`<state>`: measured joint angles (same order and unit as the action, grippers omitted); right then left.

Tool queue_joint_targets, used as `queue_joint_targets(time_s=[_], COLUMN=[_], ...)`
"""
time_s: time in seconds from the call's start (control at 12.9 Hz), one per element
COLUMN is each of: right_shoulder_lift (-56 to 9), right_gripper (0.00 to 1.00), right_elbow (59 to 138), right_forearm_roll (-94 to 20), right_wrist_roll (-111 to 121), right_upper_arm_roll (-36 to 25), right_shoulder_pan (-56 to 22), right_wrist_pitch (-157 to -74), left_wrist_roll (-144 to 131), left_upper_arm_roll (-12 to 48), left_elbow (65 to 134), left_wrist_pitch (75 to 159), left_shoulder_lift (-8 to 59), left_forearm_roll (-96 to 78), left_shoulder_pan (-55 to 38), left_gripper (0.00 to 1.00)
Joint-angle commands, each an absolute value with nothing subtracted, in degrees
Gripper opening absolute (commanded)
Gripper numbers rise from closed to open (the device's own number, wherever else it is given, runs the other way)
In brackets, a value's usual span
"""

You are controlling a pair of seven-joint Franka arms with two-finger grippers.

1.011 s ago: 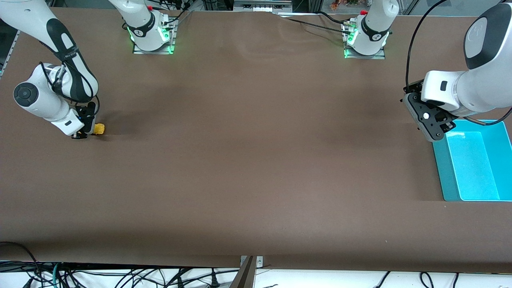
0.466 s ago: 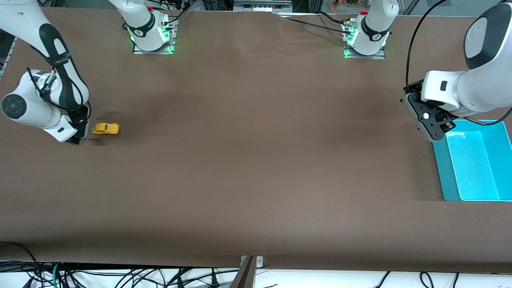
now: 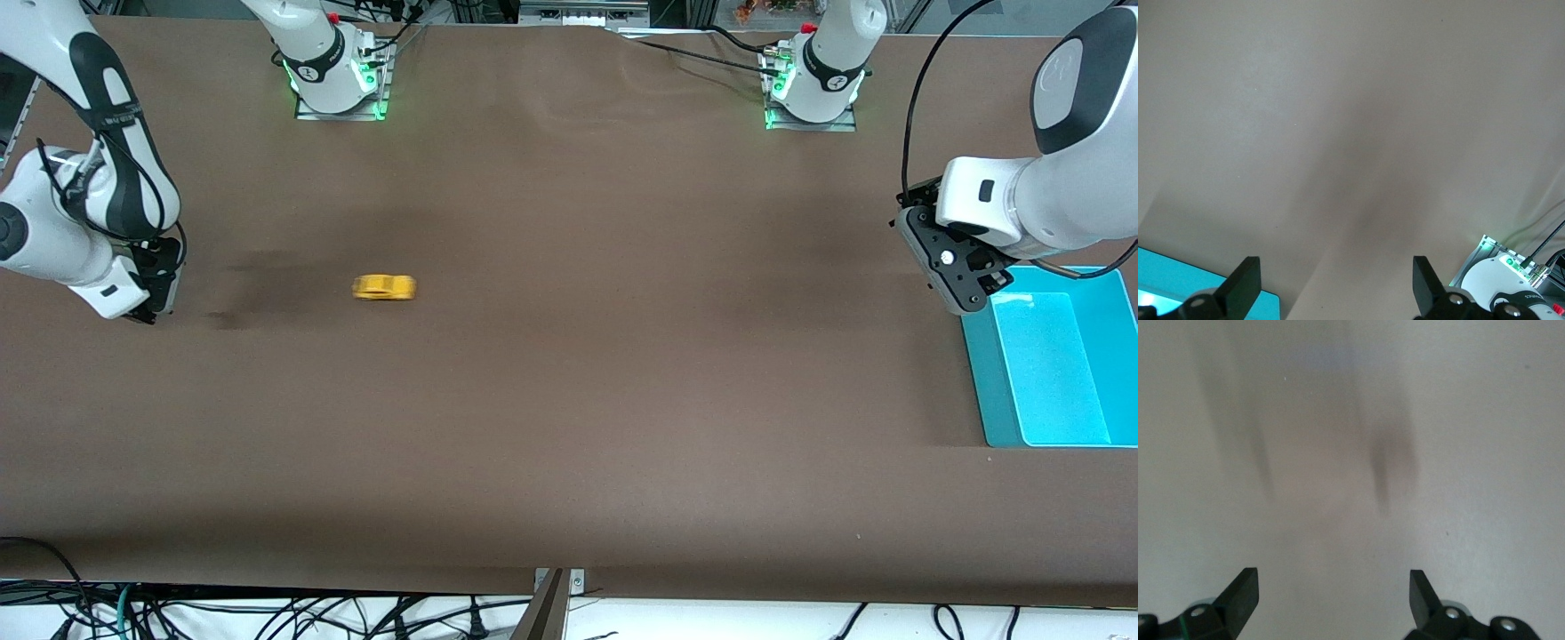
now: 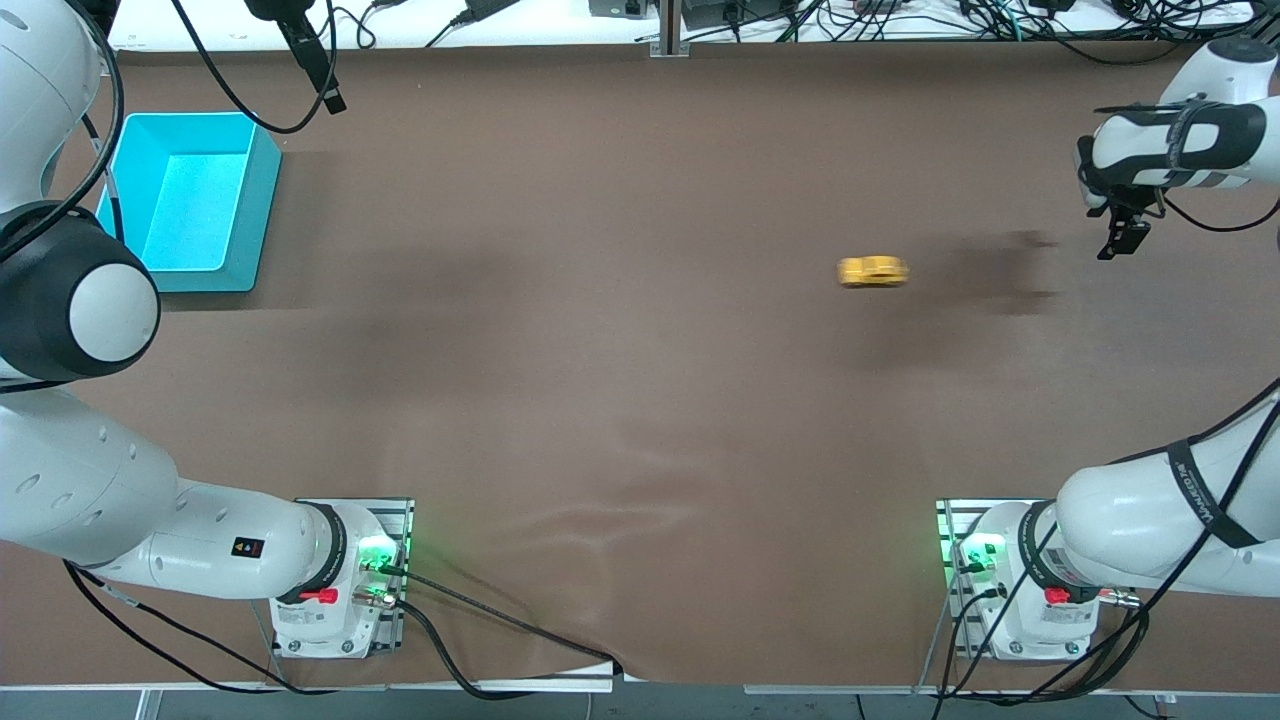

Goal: Wind and store yellow beetle car
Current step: 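Release the car to roll toward the box, withdraw the right gripper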

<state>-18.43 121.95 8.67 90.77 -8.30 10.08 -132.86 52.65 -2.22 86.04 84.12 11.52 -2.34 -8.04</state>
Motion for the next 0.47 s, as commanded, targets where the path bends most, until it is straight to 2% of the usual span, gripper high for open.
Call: queue_joint_targets(time_s=[0.0,0.39], right_shoulder_lift=[-15.56,-13.89], right_gripper=[1.0,1.0], right_elbow=[121.64,113.21], right_forearm_roll=[8.09,8.09], right_wrist_roll=[78.63,62.44], right_upper_arm_roll=[-4.93,3.76], right_shoulder_pan=[10.81,10.81], right_wrist_pitch=[-129.73,-122.44], left_wrist_roll=[53.96,55.36], left_upper_arm_roll=[-2.11,-2.11], left_elbow=[86.04,87.97], left_wrist_pitch=[84.37,84.46], left_shoulder_lift=[11.25,10.99], left_forearm_roll=[-1.05,-1.49], left_shoulder_pan=[-8.0,-7.47], left_gripper=[1.0,1.0])
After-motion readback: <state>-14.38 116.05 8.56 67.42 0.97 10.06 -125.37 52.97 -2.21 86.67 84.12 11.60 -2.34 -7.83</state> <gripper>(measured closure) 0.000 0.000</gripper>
